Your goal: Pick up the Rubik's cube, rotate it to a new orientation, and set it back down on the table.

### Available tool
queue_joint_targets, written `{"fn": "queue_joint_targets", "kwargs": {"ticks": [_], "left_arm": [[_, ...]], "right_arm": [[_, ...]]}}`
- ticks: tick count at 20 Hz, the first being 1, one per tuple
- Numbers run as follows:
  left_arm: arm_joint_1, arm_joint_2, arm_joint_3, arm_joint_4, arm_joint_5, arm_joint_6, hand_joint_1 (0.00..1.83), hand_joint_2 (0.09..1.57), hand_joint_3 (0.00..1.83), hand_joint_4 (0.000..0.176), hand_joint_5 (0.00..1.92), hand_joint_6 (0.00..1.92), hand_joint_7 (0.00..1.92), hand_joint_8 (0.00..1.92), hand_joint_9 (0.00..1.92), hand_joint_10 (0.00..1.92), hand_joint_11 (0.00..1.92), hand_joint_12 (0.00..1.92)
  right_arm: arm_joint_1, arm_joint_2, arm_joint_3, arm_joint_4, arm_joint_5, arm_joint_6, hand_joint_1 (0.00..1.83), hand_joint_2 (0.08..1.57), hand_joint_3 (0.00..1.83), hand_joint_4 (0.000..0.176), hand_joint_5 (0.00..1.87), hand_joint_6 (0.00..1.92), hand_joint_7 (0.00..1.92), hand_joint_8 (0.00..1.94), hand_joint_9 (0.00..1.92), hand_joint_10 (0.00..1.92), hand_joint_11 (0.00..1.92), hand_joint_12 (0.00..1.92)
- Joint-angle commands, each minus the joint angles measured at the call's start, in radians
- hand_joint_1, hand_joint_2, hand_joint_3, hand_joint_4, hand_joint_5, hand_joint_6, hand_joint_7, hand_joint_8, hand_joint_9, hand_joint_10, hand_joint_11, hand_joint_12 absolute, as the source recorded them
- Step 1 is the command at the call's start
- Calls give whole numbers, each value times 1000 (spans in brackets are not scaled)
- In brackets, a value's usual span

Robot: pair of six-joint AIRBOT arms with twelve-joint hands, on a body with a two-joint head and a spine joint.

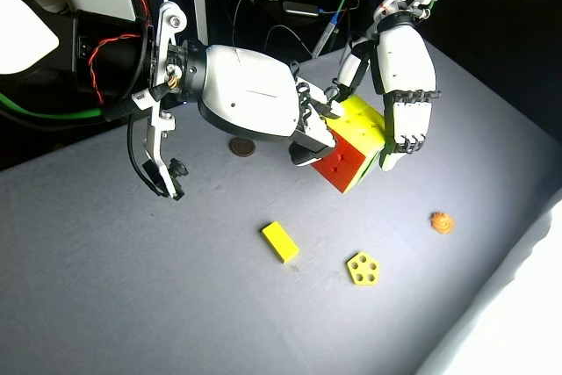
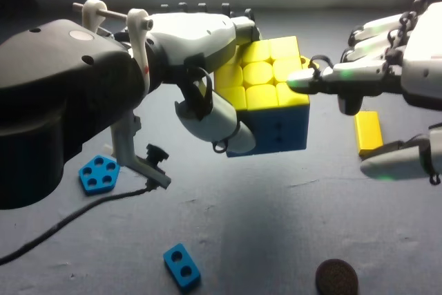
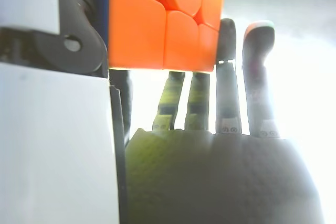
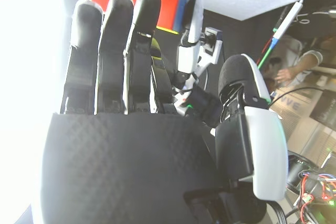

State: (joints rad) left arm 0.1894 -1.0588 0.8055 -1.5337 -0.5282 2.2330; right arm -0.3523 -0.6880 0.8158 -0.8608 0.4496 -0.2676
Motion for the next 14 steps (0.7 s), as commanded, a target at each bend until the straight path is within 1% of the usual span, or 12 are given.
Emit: {"fn": "queue_joint_targets", "kwargs": {"ticks": [1, 3, 4, 5, 6, 9, 10, 11, 12, 13, 14], "left_arm": [[-17, 6, 2, 54, -2, -5, 1056, 1351, 47, 22, 567, 1664, 518, 1756, 428, 1921, 377, 1921], [-17, 6, 1, 54, 2, -5, 1056, 1351, 44, 26, 564, 1669, 528, 1743, 430, 1921, 385, 1921], [-17, 6, -1, 54, 2, -5, 1063, 1346, 39, 23, 583, 1645, 532, 1736, 439, 1921, 391, 1921], [-19, 6, -1, 53, 2, -5, 1054, 1355, 42, 25, 568, 1675, 517, 1747, 433, 1921, 387, 1921], [-20, 6, -1, 53, 2, -5, 1057, 1354, 42, 19, 577, 1660, 510, 1761, 424, 1921, 372, 1921], [-21, 6, -2, 53, 2, -1, 1031, 1376, 52, 25, 521, 1723, 495, 1800, 417, 1921, 357, 1921], [-21, 6, -3, 53, 2, 0, 1196, 1347, 98, 0, 507, 1753, 467, 1818, 457, 1846, 370, 1921], [-20, 6, -3, 53, 2, 2, 1234, 1333, 113, 0, 517, 1735, 465, 1820, 471, 1823, 369, 1921], [-20, 6, -2, 53, 3, 3, 1241, 1300, 185, 0, 507, 1747, 465, 1826, 481, 1829, 383, 1921], [-20, 6, -2, 53, 3, 5, 1240, 1269, 259, 0, 495, 1778, 466, 1832, 483, 1837, 382, 1921], [-20, 6, -2, 53, 3, 6, 1235, 1268, 280, 0, 473, 1811, 462, 1844, 475, 1848, 373, 1921]], "right_arm": [[6, 6, -6, 29, 76, 2, 274, 1232, 0, 0, 138, 5, 550, 838, 414, 1552, 261, 1921], [0, 6, -11, 19, 71, 2, 259, 1235, 0, 0, 143, 6, 538, 844, 396, 1551, 246, 1921], [-1, 6, -12, 14, 62, 2, 249, 1234, 0, 0, 147, 7, 540, 845, 388, 1550, 238, 1921], [-1, 6, -12, 14, 56, 2, 239, 1234, 0, 0, 143, 5, 541, 844, 390, 1547, 234, 1921], [-1, 6, -12, 12, 52, 1, 236, 1230, 0, 0, 145, 5, 551, 846, 402, 1547, 234, 1921], [1, 6, -11, 12, 31, -4, 252, 1226, 0, 0, 148, 5, 569, 832, 420, 1525, 218, 1921], [1, 5, -11, 12, 28, -5, 225, 1231, 0, 0, 142, 2, 565, 828, 416, 1525, 215, 1921], [1, 5, -11, 12, 26, -6, 230, 1229, 0, 0, 143, 2, 571, 823, 422, 1521, 223, 1921], [1, 5, -11, 12, 24, -7, 226, 1230, 0, 0, 142, 1, 574, 822, 425, 1522, 228, 1921], [1, 5, -11, 12, 18, -8, 252, 1227, 0, 0, 149, 4, 569, 816, 420, 1523, 236, 1921], [1, 5, -11, 12, 9, -14, 252, 1229, 0, 0, 150, 4, 570, 814, 422, 1525, 240, 1921]]}}
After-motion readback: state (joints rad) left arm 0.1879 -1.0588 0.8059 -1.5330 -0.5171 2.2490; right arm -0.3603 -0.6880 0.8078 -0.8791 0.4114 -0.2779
